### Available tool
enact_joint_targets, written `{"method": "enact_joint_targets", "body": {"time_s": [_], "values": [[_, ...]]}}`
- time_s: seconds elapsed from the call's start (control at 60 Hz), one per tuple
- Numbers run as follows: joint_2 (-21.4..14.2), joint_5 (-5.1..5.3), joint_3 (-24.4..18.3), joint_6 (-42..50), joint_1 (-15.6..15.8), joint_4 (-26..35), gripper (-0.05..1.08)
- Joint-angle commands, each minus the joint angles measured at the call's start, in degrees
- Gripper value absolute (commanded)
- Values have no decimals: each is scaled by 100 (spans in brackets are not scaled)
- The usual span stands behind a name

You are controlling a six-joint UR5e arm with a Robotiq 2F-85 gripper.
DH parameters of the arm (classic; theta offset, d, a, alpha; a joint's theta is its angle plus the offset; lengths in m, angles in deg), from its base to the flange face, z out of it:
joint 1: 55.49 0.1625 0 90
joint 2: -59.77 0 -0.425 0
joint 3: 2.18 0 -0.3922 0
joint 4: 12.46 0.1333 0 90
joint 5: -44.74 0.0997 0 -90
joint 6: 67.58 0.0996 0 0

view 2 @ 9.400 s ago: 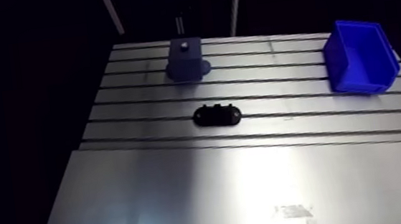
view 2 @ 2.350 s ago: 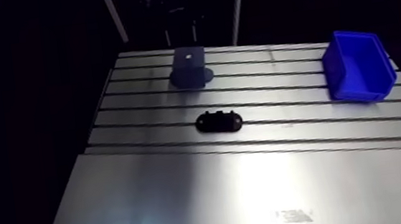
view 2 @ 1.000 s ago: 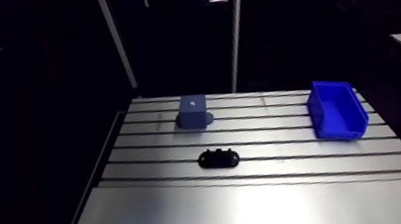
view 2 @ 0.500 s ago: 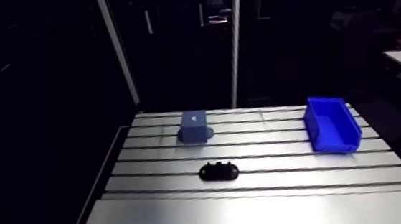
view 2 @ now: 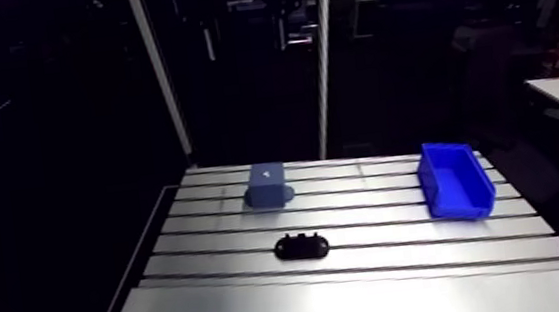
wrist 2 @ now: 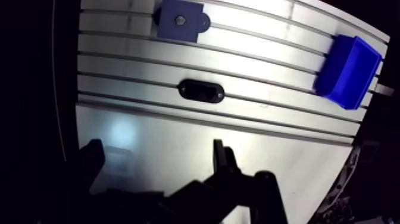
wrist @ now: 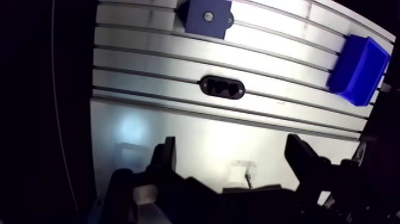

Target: Pick up the M10 bolt and insert it into the hex recess until seated.

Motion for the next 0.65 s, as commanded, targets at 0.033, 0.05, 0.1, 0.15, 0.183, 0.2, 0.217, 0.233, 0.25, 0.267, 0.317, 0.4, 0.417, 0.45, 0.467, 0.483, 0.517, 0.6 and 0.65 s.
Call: {"method": "enact_joint_targets", "body": {"time_s": [0.033, 0.05, 0.1, 0.15, 0.183, 0.2, 0.217, 0.233, 0.25, 0.267, 0.317, 0.4, 0.417, 0.45, 0.467, 0.483, 0.517, 0.6, 0.65], "values": [[-4, -2, 5, -3, -19, -22, 1], [-4, -2, 5, -3, -19, -22, 1], [-4, -2, -2, -3, -28, -23, 1], [-4, -2, -11, -3, -53, -23, 1], [-4, -2, -19, -3, -69, -23, 1], [-4, -2, -28, -3, -87, -31, 1], [-4, -2, -28, -3, -87, -31, 1], [-4, -2, -29, -3, -89, -32, 1], [-4, -2, -29, -3, -89, -32, 1], [-12, -10, -30, -3, -90, -32, 1], [-5, -11, -37, -3, -97, -32, 1], [-13, -11, -38, 5, -124, -32, 1], [-13, -11, -38, 5, -124, -32, 1], [-13, -11, -38, -1, -125, -32, 1], [-13, -11, -38, -2, -125, -32, 1], [-13, -11, -38, -2, -125, -32, 1], [-13, -11, -38, -3, -132, -32, 1], [-6, -11, -55, -3, -134, -32, 1], [-4, -11, -63, -3, -134, -32, 1]]}}
